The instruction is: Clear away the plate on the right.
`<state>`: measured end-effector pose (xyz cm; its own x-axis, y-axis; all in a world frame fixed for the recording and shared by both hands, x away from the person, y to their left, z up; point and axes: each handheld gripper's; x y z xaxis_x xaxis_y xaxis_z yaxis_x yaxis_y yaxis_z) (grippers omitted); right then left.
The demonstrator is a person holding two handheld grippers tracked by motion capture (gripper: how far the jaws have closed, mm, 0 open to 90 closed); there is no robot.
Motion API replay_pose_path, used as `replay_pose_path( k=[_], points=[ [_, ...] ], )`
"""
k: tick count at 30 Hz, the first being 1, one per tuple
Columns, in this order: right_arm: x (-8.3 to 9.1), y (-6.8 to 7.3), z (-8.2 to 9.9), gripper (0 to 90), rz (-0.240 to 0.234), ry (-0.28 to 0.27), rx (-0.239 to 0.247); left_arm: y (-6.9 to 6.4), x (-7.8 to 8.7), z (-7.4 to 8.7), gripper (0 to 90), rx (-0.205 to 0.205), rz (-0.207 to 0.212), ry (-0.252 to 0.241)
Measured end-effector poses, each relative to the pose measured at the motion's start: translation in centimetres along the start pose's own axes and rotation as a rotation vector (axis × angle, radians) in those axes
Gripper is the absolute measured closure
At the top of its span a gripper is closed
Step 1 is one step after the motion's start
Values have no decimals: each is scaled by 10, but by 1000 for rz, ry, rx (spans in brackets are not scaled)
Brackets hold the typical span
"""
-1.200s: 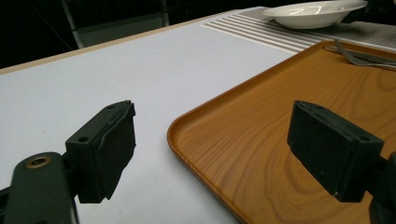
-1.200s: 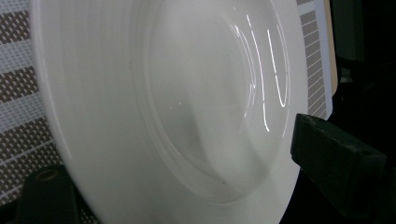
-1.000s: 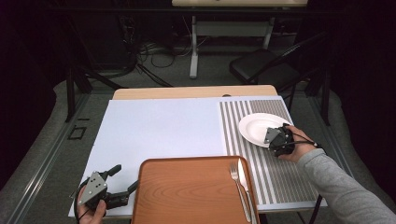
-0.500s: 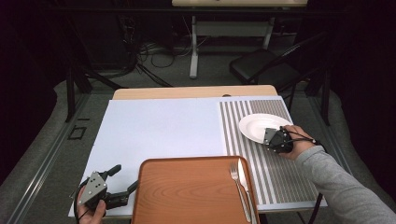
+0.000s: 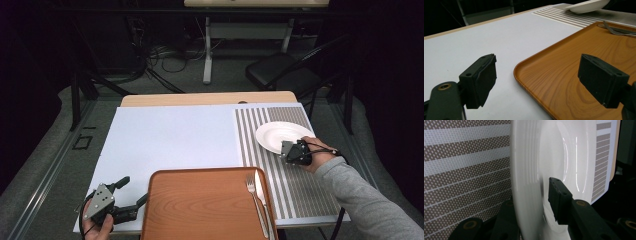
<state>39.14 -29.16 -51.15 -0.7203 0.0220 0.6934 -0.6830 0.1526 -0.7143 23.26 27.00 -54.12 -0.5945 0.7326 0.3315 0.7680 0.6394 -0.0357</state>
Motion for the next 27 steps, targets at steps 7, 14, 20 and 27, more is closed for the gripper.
replay_pose_path(
  k=[7,14,20,27],
  points=[
    [2,4,-3,796,-18,36,81,0,0,0,157,0,-1,2],
    [-5,17,3,820,102,-153,20,0,0,0,157,1,-1,0],
    [4,10,-3,818,49,-41,133,0,1,0,157,1,-4,1],
    [16,11,-5,818,47,-97,107,0,1,0,156,3,-4,1]
  ],
)
Point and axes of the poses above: each handheld gripper's, and its own axes: x roughly backward along the jaws, z roughly out of its underside, y roughly to its left, and after that the axes turned 11 degrees about z, right-handed
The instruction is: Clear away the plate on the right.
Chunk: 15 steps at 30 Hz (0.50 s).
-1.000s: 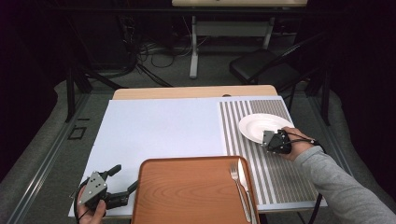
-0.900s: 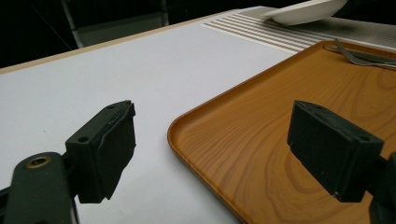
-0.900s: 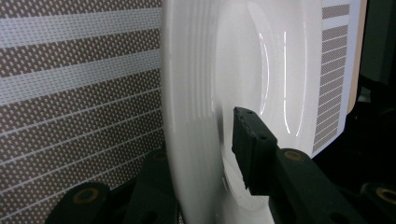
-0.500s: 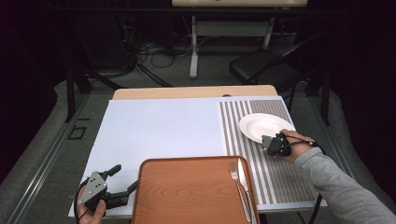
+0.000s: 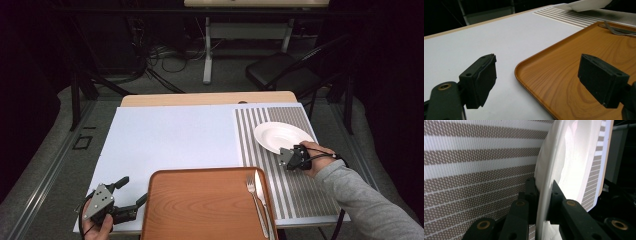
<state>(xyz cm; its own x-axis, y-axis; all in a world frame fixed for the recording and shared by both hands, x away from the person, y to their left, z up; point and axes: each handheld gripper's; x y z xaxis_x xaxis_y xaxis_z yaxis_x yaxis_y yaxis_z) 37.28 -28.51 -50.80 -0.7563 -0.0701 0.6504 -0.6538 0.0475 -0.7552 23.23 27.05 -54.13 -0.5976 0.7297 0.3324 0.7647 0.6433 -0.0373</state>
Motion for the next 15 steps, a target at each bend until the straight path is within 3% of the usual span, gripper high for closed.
replay_pose_path(
  k=[15],
  points=[
    [28,-4,-5,818,26,-65,-25,0,0,0,157,4,0,-1]
  ],
)
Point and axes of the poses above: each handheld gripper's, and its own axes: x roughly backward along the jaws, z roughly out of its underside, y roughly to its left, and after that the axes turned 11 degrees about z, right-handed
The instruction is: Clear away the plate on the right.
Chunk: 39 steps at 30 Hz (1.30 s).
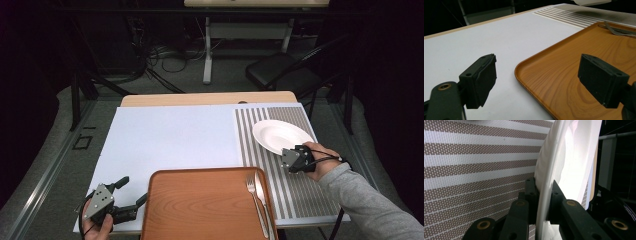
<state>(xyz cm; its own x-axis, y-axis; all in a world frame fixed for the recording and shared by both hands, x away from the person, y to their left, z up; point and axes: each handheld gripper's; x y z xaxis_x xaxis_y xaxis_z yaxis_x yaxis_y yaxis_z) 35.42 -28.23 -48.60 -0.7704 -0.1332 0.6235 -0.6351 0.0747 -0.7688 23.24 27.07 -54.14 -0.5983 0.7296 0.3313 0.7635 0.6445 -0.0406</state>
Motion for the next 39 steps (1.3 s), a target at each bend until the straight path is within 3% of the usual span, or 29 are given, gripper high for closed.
replay_pose_path(
  k=[7,13,28,39],
  points=[
    [7,-3,0,817,10,-8,-2,0,0,0,156,1,-1,1],
    [12,-4,-5,817,15,-26,25,0,0,0,157,1,0,2],
    [33,0,-35,816,9,-117,117,0,1,0,157,-5,-2,6],
    [51,12,-54,815,-5,-166,152,0,0,0,157,-6,-1,8]
  ],
)
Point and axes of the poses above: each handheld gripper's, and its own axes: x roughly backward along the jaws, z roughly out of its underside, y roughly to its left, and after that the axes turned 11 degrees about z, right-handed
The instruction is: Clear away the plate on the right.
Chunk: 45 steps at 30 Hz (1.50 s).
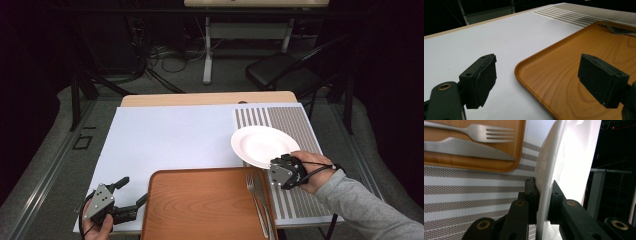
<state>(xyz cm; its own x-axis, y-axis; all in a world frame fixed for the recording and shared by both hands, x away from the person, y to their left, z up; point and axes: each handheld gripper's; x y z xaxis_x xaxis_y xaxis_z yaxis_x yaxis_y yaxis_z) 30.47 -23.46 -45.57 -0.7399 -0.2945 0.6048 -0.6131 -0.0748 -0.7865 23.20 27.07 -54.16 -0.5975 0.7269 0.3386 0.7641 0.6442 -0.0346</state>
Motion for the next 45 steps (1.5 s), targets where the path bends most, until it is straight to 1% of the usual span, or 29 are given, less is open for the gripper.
replay_pose_path(
  k=[2,4,6,8,11,15,17,20,24,25,26,29,31,32,35,36,37,43,44,45],
  points=[
    [2,1,-4,815,2,-16,19,0,0,0,157,-1,1,-1],
    [4,2,-8,816,1,-23,19,0,0,0,156,-1,0,0],
    [5,3,-13,816,3,-40,36,0,0,0,157,-1,0,1],
    [6,3,-18,815,0,-57,39,0,0,0,157,-2,0,1],
    [8,6,-24,816,1,-76,59,0,0,0,157,-1,1,1],
    [9,9,-33,815,2,-102,65,0,1,0,157,-2,1,0],
    [8,9,-38,815,-1,-129,73,0,0,0,157,-1,1,0],
    [9,11,-45,815,-3,-136,80,0,0,0,157,-3,1,0],
    [8,14,-55,815,-10,-157,106,0,0,0,157,-2,1,0],
    [7,15,-58,815,-12,-169,114,0,0,0,157,-2,1,0],
    [7,15,-60,815,-14,-169,119,0,0,0,157,-3,1,0],
    [6,17,-68,814,-21,-198,123,0,1,0,157,0,-3,-1],
    [7,17,-74,814,-24,-209,136,0,1,0,157,2,-4,-4],
    [7,18,-76,814,-25,-214,134,0,2,0,157,3,-2,-7],
    [7,18,-83,814,-28,-239,152,0,1,0,157,3,-4,-8],
    [9,19,-86,815,-29,-234,155,0,1,0,157,3,-2,-9],
    [9,19,-88,815,-31,-246,168,0,1,-1,157,2,-2,-9],
    [12,23,-99,814,-35,-273,190,0,0,-1,157,5,-1,-9],
    [12,24,-100,815,-37,-282,186,0,0,-1,157,5,-2,-9],
    [13,24,-102,814,-37,-284,200,1,0,-1,157,4,-2,-10]
  ],
)
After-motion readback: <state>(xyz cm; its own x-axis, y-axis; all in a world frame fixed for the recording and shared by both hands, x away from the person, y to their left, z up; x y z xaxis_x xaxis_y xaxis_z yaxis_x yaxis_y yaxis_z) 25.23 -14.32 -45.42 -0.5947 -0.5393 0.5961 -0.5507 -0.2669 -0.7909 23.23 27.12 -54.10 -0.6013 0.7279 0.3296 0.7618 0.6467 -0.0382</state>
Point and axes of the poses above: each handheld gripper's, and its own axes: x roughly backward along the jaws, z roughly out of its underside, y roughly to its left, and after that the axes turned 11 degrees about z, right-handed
